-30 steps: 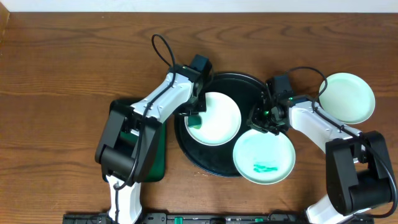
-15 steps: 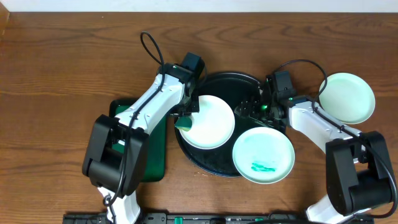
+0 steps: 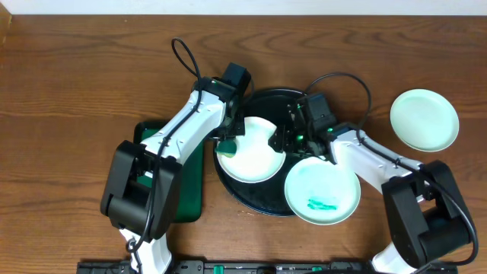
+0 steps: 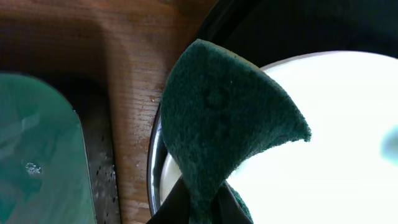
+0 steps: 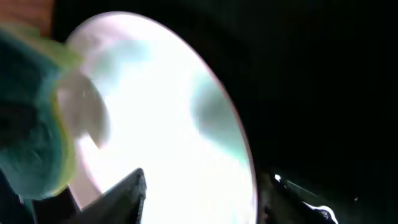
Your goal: Clean dirty plates on tray and stack at the side
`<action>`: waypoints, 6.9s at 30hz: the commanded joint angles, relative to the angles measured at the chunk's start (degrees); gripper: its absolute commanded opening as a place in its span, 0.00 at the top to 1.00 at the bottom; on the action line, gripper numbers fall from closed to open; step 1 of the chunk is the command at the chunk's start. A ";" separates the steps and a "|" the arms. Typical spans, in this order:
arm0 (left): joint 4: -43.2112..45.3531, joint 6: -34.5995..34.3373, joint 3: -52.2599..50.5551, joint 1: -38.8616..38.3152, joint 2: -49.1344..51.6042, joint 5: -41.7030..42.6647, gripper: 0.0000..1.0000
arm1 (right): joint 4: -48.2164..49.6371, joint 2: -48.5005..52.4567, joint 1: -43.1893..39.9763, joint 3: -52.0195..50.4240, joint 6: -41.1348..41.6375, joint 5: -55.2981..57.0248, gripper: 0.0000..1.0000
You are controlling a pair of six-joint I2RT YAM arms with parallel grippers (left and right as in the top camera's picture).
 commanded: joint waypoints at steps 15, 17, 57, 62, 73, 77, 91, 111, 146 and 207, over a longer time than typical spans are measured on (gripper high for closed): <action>-0.20 0.15 -0.24 0.17 -0.66 -0.20 0.93 | 1.75 10.23 3.54 -1.09 7.80 5.20 0.99; -0.17 0.17 -0.22 0.17 -1.22 -0.20 0.93 | 1.92 10.08 3.54 -1.09 7.78 5.18 0.98; -20.94 0.76 1.79 13.38 -16.46 -1.11 0.93 | -13.97 -22.08 2.03 1.86 -21.79 35.36 0.98; -20.22 1.09 -0.26 13.38 -16.46 -1.14 0.93 | -14.21 -23.65 4.22 3.13 -25.94 44.78 0.98; -19.63 1.25 -0.37 13.38 -16.46 -1.14 0.93 | -13.40 -23.65 15.89 8.70 -44.00 74.60 0.98; -19.58 1.29 -0.37 13.38 -16.46 -1.14 0.93 | -10.54 -23.65 20.09 8.70 -53.70 84.96 0.99; -19.43 1.66 -0.37 13.38 -16.46 -1.11 0.93 | 0.87 -23.65 27.17 8.70 -72.43 99.91 0.99; -19.43 1.68 -0.37 13.38 -16.46 -1.11 0.93 | 0.81 -23.63 27.52 8.68 -66.12 100.00 0.99; -18.69 1.66 -0.37 13.38 -16.46 -1.09 0.93 | -24.74 -17.55 -42.32 8.68 -5.31 15.82 0.98; -18.78 2.34 -0.37 13.38 -16.46 -0.22 0.93 | -13.75 -1.99 -62.90 9.42 -4.17 10.34 0.57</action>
